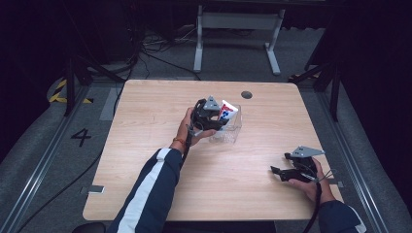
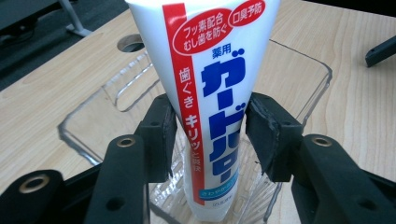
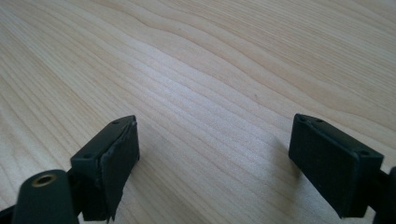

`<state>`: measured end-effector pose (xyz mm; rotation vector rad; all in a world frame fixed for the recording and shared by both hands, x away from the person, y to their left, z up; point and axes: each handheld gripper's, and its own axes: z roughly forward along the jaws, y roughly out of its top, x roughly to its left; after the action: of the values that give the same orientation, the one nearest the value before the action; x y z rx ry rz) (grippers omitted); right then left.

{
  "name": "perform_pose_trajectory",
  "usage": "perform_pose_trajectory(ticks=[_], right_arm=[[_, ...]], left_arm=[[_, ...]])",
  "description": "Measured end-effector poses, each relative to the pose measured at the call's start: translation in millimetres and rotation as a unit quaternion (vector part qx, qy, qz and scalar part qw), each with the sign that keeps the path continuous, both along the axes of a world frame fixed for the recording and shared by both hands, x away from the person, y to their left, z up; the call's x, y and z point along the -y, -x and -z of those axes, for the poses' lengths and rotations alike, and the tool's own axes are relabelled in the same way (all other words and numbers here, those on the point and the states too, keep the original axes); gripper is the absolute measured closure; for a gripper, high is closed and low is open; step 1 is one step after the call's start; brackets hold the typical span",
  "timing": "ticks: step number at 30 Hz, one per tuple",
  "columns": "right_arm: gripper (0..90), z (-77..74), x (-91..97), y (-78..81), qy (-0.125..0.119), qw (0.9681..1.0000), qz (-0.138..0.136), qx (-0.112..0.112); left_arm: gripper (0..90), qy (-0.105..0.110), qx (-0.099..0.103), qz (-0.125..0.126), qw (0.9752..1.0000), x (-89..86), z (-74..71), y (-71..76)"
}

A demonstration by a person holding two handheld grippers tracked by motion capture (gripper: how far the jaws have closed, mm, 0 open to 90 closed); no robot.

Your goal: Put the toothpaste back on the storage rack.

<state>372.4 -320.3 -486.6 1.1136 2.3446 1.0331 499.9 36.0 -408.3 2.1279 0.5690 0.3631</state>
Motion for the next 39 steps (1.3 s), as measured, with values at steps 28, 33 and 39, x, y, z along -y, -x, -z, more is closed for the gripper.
perform_pose_trajectory(ticks=[28,33,39], right_arm=[[16.4,0.0,-0.2,-0.1,0.0,1.0,0.001,0.0],[16.4,0.0,-0.3,-0.1,0.0,1.0,0.001,0.0],[16.3,-0.1,-0.5,-0.1,-0.001,1.0,0.001,-0.001]], left_arm=[[47.6,-0.021,0.022,-0.004,0.9995,-12.9,-23.8,12.3],[46.1,-0.031,0.032,0.001,0.999,-17.9,-32.6,19.0],[44.2,-0.046,0.039,0.008,0.9981,-21.3,-39.5,27.8]])
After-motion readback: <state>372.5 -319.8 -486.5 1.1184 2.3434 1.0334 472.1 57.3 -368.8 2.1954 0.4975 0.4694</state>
